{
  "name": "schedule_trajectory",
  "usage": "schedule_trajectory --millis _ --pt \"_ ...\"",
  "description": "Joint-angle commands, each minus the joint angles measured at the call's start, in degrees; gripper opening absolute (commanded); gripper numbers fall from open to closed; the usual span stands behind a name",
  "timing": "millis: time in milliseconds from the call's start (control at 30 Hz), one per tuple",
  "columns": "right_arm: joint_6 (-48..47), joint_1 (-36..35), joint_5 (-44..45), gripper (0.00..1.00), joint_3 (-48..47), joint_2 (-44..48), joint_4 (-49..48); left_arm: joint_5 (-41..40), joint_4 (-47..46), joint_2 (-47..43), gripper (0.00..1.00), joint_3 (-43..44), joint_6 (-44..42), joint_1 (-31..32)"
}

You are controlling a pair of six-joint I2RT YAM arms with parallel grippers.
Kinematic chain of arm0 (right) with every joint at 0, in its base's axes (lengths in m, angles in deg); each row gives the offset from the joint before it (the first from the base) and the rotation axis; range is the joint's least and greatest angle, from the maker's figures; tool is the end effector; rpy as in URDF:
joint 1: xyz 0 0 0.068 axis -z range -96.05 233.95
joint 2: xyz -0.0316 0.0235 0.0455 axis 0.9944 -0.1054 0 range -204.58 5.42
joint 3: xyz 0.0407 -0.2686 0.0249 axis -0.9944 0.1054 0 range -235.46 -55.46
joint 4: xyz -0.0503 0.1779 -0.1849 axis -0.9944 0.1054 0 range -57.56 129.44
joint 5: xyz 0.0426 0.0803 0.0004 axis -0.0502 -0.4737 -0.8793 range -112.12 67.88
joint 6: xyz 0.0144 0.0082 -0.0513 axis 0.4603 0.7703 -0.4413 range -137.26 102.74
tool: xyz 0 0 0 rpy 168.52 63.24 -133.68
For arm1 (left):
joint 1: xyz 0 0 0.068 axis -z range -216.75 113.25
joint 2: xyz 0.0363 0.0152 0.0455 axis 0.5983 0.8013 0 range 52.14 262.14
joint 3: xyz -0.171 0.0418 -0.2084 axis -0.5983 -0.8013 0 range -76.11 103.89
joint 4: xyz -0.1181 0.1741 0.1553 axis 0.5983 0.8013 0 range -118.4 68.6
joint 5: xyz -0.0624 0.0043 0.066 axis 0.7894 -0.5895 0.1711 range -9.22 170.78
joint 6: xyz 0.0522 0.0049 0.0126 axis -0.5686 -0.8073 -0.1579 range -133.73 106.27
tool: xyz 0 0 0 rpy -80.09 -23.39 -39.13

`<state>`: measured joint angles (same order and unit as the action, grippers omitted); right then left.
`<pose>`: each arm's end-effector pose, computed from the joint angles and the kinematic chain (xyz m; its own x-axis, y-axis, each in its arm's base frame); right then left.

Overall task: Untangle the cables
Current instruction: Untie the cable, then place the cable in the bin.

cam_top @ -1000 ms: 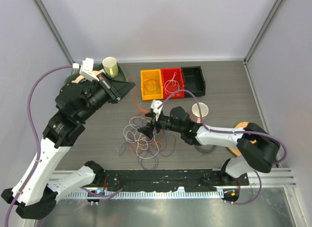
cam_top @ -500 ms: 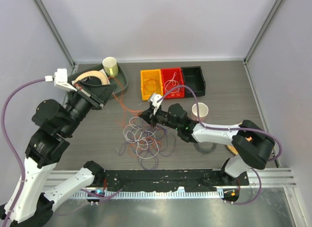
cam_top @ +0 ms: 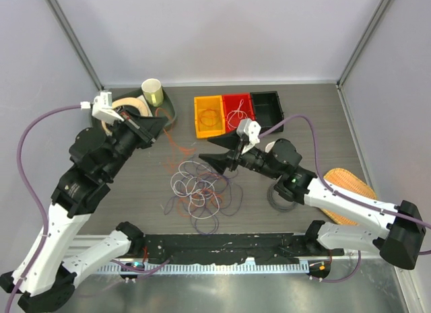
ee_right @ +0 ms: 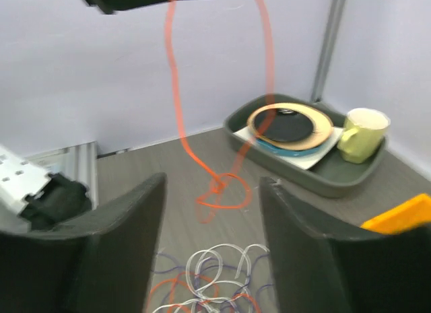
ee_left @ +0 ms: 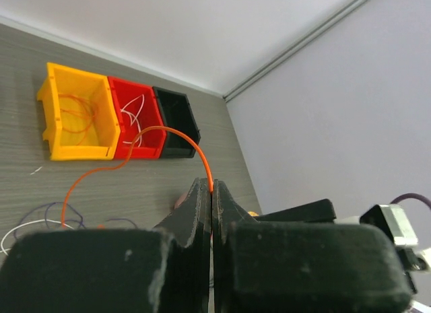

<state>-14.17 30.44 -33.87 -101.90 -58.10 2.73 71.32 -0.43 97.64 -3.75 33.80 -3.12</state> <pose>0.1490 0.2135 0.3589 0.0809 0.1983 -0.9768 -0.9109 0.4124 0.0082 0.1162 -0.0702 0.4639 -0.3130 -0.6657 -0.6774 0.2646 0.6239 -0.7354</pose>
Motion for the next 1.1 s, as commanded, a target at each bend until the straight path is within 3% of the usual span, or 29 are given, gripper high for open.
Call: schedule_trajectory --millis 0,67,167,333,533,900,1067 --pt "-2.47 -0.18 -8.64 0.73 0.47 1.21 2.99 6.87 -4.57 3.10 0.00 -0.46 -3.49 -0.14" --pt "-4.92 -0.18 -8.91 0.83 -0.85 0.60 6.41 9.27 -5.11 4.25 0.00 0.23 -4.11 -0.14" --pt "-6.60 -0.18 -7.43 0.88 -1.38 -0.37 7.83 12.44 -5.29 6.44 0.00 1.20 -5.51 -0.14" --pt "-5.47 -0.18 4.43 0.89 -3.57 -4.93 8.89 23.50 -8.54 7.94 0.00 1.03 -7.89 -0.14" --pt "-1.16 -0.18 14.03 0.89 -2.43 -8.71 2.57 25.09 -9.68 6.54 0.00 0.42 -8.59 -0.14" --pt "1.74 -0.27 10.08 0.90 -3.66 -20.49 -11.14 27.82 -13.20 5.83 0.00 -1.25 -7.01 -0.14" --pt "5.95 -0.18 6.74 0.89 -3.75 -25.24 -21.95 27.73 -13.03 5.92 0.00 -0.81 -6.40 -0.14"
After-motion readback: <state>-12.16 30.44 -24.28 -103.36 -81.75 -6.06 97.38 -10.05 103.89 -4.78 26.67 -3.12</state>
